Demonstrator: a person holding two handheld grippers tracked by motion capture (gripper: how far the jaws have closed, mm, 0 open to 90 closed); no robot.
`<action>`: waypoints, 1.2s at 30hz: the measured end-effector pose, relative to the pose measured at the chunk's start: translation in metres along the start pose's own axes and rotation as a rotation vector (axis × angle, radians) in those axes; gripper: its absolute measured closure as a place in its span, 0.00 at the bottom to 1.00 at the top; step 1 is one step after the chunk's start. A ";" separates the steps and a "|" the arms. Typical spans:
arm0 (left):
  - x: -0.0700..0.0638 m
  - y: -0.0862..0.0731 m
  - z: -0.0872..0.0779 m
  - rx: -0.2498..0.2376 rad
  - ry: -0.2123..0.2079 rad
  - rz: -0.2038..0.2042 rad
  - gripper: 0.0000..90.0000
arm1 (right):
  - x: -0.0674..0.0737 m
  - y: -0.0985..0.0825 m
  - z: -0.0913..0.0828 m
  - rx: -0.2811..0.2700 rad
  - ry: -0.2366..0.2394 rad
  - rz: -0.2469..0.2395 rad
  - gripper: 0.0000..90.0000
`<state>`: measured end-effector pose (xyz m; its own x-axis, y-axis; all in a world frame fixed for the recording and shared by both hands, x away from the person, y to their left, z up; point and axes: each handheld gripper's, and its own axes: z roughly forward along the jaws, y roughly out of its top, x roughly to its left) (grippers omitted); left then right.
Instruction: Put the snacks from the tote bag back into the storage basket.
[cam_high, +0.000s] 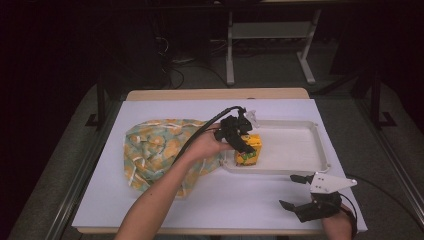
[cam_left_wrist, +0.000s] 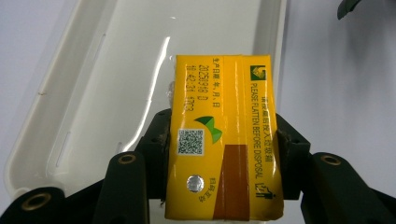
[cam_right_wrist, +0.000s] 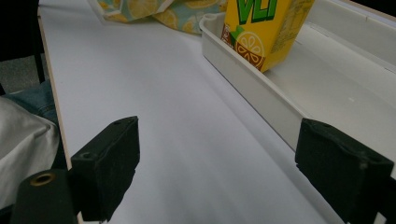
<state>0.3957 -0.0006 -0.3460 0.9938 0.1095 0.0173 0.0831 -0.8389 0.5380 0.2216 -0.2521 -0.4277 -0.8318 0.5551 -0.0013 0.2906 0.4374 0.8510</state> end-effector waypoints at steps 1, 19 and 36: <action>0.000 0.000 0.000 0.003 0.000 -0.001 0.56 | 0.000 0.000 0.000 -0.001 0.000 0.001 0.15; 0.000 -0.010 0.010 0.003 -0.020 0.001 0.56 | 0.000 0.001 0.002 0.002 0.004 -0.006 0.15; -0.005 -0.015 0.010 -0.001 -0.019 0.099 0.56 | 0.001 0.001 0.003 0.005 0.003 -0.001 0.15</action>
<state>0.3900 0.0063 -0.3621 0.9984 0.0160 0.0542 -0.0155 -0.8448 0.5349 0.2231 -0.2488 -0.4283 -0.8337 0.5523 -0.0006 0.2922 0.4420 0.8481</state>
